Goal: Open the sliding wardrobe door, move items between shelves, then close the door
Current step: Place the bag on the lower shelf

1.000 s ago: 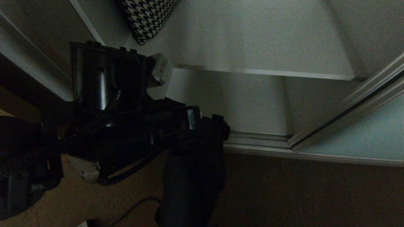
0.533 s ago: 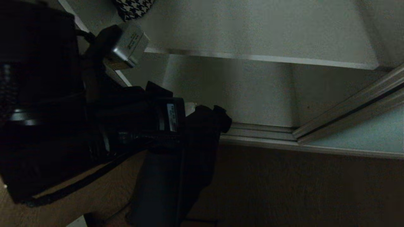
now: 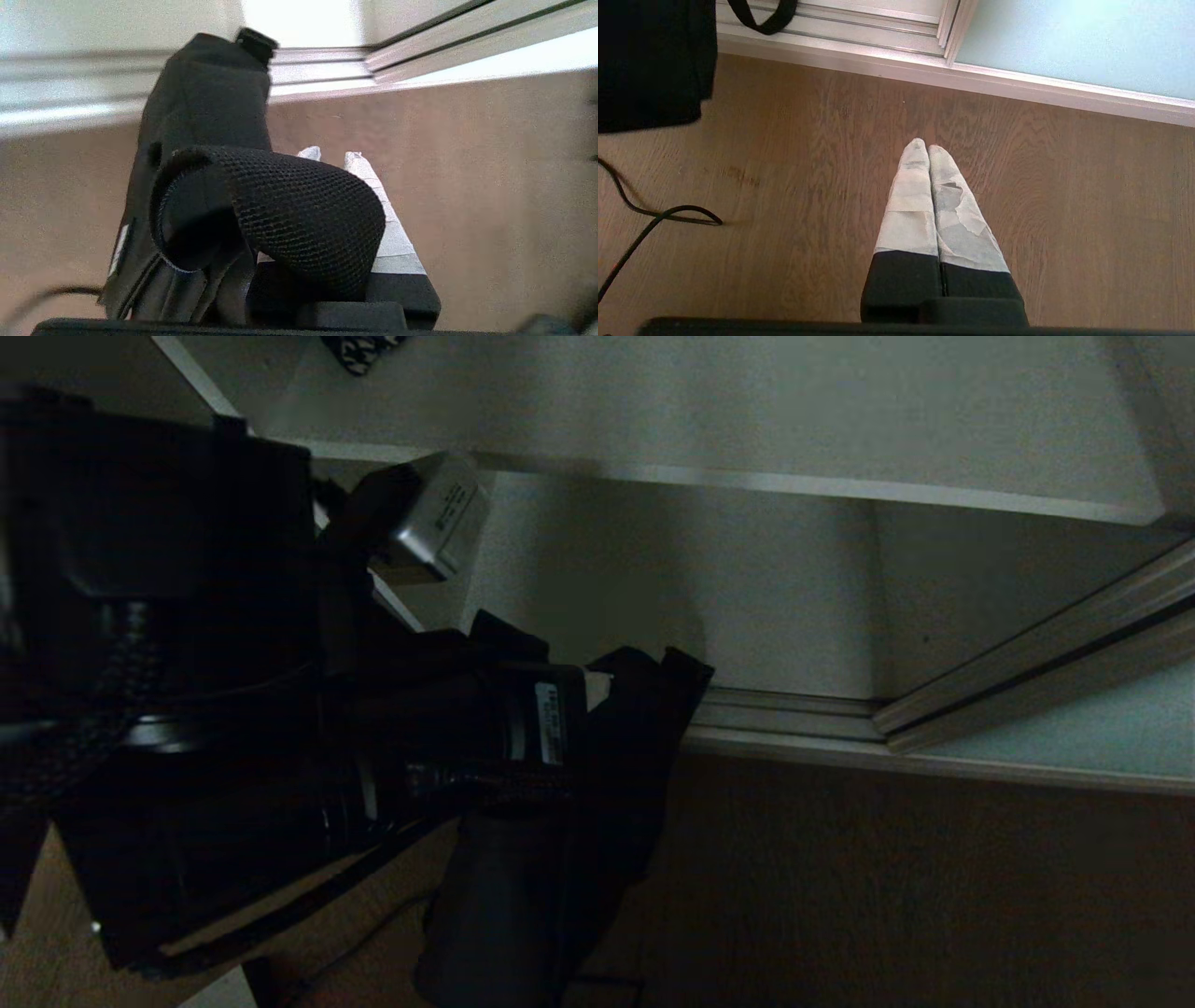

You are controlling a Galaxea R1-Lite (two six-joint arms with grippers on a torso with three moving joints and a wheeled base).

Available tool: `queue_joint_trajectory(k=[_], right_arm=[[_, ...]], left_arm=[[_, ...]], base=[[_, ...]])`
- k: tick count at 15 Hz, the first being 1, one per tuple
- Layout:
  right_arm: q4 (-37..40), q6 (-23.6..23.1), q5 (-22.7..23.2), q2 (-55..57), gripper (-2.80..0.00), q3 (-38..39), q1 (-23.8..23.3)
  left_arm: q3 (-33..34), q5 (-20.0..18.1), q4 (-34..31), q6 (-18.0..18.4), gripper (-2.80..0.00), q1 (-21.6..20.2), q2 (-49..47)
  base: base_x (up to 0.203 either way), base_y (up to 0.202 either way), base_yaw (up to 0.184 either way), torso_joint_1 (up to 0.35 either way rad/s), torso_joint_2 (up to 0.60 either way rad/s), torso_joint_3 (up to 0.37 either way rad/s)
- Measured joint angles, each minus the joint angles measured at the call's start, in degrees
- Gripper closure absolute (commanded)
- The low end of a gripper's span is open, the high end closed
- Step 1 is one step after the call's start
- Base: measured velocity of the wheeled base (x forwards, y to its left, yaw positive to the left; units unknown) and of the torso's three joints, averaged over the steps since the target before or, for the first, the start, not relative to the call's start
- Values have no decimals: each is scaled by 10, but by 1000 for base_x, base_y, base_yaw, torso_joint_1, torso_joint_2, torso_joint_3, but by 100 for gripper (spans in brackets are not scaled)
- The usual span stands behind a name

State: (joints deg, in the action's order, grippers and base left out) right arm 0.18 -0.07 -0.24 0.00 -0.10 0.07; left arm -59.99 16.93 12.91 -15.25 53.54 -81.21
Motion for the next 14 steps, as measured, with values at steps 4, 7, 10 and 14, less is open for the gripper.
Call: queue_joint_trajectory(k=[4,7,10,14], right_arm=[[0,0,0,0,0,0,0],[0,0,0,0,0,0,0],[0,0,0,0,0,0,0],[0,0,0,0,0,0,0]], left_arm=[[-24,1,-17,-78,0,4,-32],[-55,-2,-62,-175,0,4,-67],[-78,-4,-66,-233,0,-1,-104],[-96,-4,-68,-299,0,-19,-142]], base=[[0,0,0,0,0,0],[0,0,0,0,0,0],[0,0,0,0,0,0],[0,0,0,0,0,0]])
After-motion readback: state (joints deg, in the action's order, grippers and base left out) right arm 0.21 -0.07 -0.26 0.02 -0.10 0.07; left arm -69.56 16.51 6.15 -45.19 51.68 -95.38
